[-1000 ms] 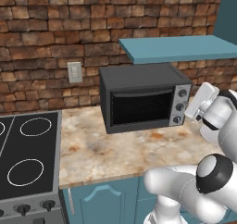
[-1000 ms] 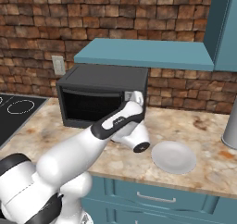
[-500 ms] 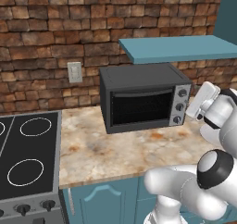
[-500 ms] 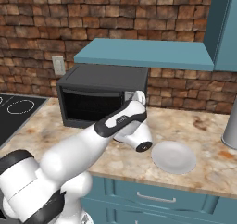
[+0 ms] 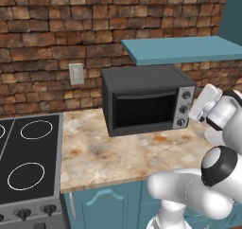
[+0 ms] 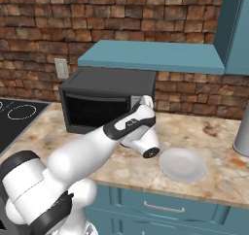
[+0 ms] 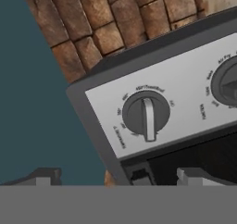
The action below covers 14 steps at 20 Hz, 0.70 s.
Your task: Pull the toaster oven rack outwards. Pick up the baguette from the plate and place it on the toaster oven rack. Close the toaster oven door fully and set the temperature to the lowest setting.
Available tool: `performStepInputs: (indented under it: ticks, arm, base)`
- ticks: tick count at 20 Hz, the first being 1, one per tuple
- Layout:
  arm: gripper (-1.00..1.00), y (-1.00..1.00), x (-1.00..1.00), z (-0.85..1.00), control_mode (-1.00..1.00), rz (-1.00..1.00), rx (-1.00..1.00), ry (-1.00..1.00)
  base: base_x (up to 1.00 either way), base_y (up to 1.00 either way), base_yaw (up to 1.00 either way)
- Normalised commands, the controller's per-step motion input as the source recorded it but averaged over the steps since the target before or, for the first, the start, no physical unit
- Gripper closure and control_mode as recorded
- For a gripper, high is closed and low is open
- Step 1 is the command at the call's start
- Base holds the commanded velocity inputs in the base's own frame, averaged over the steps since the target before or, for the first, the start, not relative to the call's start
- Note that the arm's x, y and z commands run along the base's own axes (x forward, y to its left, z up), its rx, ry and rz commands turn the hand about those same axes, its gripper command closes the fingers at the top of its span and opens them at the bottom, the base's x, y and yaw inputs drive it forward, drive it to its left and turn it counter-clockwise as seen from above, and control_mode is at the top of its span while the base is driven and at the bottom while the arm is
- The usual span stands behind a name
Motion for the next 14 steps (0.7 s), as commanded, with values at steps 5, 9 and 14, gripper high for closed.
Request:
performStepInputs:
  ticks: [5, 9, 14]
  arm:
    - [-1.00, 0.00, 0.17, -0.28, -1.00, 0.00, -0.01, -0.01]
    - [-1.00, 0.00, 0.21, -0.05, -1.00, 0.00, 0.00, -0.05]
    - [-1.00, 0.00, 0.30, 0.00, -1.00, 0.00, 0.00, -0.05]
  base:
    - [0.00, 0.00, 0.00]
    - [0.00, 0.00, 0.00]
    - [0.00, 0.00, 0.00]
